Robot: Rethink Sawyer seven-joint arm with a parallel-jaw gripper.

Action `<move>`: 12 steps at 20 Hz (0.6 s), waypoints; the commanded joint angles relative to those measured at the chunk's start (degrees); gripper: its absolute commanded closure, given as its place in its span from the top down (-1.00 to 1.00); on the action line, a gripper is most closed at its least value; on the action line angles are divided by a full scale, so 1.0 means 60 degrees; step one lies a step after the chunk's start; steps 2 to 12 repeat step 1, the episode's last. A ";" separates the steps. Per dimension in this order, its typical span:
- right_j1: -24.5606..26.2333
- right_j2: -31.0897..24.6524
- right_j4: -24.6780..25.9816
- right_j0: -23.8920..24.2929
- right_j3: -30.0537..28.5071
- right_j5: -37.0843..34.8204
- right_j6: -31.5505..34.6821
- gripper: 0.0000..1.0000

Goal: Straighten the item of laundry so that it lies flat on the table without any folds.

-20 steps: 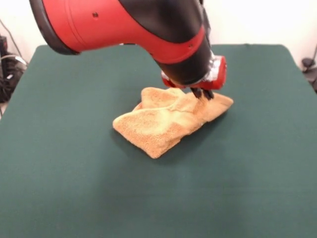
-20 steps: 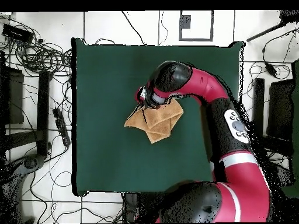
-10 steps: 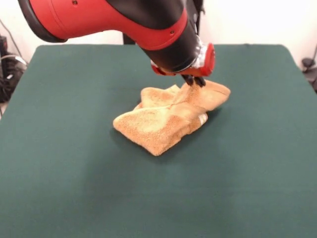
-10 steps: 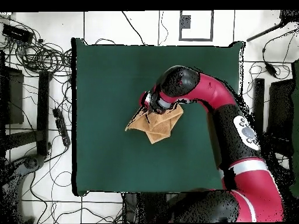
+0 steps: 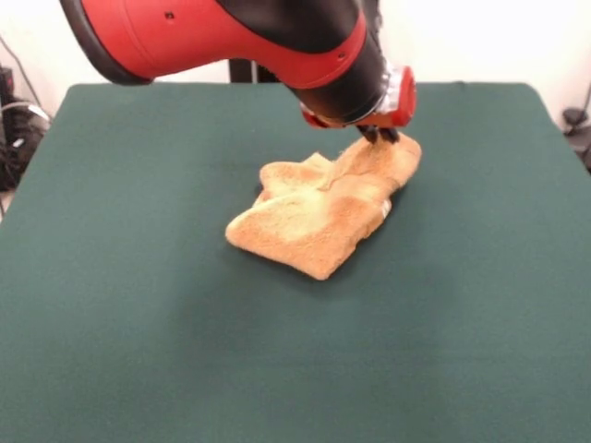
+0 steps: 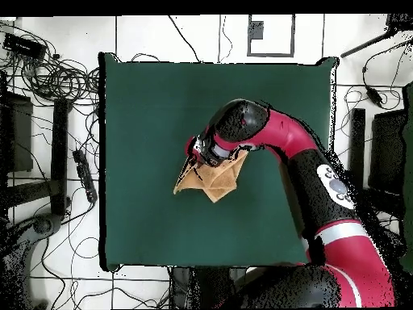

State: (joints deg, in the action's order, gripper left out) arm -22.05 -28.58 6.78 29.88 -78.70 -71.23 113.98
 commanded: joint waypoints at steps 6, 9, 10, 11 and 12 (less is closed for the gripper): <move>0.0048 -0.1069 0.0056 -0.0201 -0.1656 0.0919 -0.1388 -1.00; 0.0048 -0.1069 0.0056 -0.0201 -0.1656 0.0919 -0.1388 -1.00; 0.0048 -0.1069 0.0056 -0.0201 -0.1656 0.0919 -0.1388 -1.00; 0.0048 -0.1069 0.0056 -0.0201 -0.1656 0.0919 -0.1388 -1.00; 0.0048 -0.1069 0.0056 -0.0201 -0.1656 0.0919 -0.1388 -1.00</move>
